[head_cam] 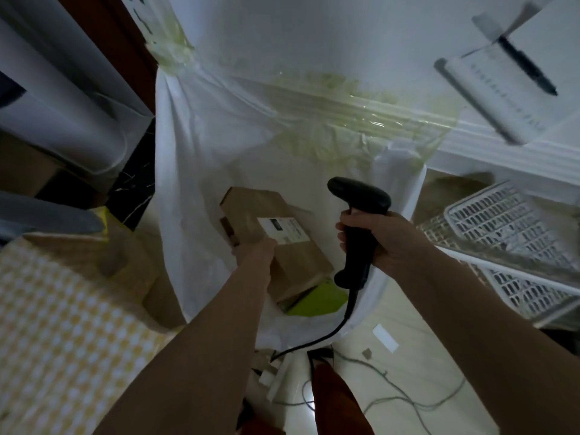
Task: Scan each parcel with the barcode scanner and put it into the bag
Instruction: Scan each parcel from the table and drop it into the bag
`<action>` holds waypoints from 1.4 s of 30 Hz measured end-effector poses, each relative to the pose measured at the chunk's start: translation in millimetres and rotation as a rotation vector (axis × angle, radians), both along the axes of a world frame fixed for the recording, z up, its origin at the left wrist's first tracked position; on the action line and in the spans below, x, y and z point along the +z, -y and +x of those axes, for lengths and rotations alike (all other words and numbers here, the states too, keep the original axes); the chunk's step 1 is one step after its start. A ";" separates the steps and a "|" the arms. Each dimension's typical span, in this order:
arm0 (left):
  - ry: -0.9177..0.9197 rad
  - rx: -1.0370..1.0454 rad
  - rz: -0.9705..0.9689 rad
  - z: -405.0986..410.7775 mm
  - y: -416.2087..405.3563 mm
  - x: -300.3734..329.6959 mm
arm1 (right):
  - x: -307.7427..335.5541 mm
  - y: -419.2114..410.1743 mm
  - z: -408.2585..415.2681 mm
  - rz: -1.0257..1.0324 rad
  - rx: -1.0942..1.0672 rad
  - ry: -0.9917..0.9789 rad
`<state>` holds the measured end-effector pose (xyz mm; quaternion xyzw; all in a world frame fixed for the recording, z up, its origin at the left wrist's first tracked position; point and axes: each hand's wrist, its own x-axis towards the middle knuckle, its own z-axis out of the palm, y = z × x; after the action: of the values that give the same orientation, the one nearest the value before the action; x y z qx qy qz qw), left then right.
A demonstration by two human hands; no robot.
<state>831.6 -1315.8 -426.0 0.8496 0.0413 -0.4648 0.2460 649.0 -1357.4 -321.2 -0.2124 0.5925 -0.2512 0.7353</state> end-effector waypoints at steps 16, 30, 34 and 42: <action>0.202 -0.747 0.127 37.1 -56.0 71.1 | 30.6 -20.1 57.7 -0.079 0.261 0.026; 0.631 -0.868 0.229 115.3 -244.1 175.7 | 110.4 -166.2 167.7 -0.325 0.954 -0.031; 0.608 -0.734 0.320 136.9 -357.4 197.7 | 127.3 -251.9 203.0 -0.401 1.096 -0.002; 0.560 -0.381 0.431 144.1 -598.6 214.2 | 133.6 -434.6 261.0 -0.534 1.367 0.005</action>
<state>975.8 -717.2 -211.9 0.9680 -0.0889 -0.2333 -0.0269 909.9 -922.9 -187.6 -0.7061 0.2447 0.1273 0.6522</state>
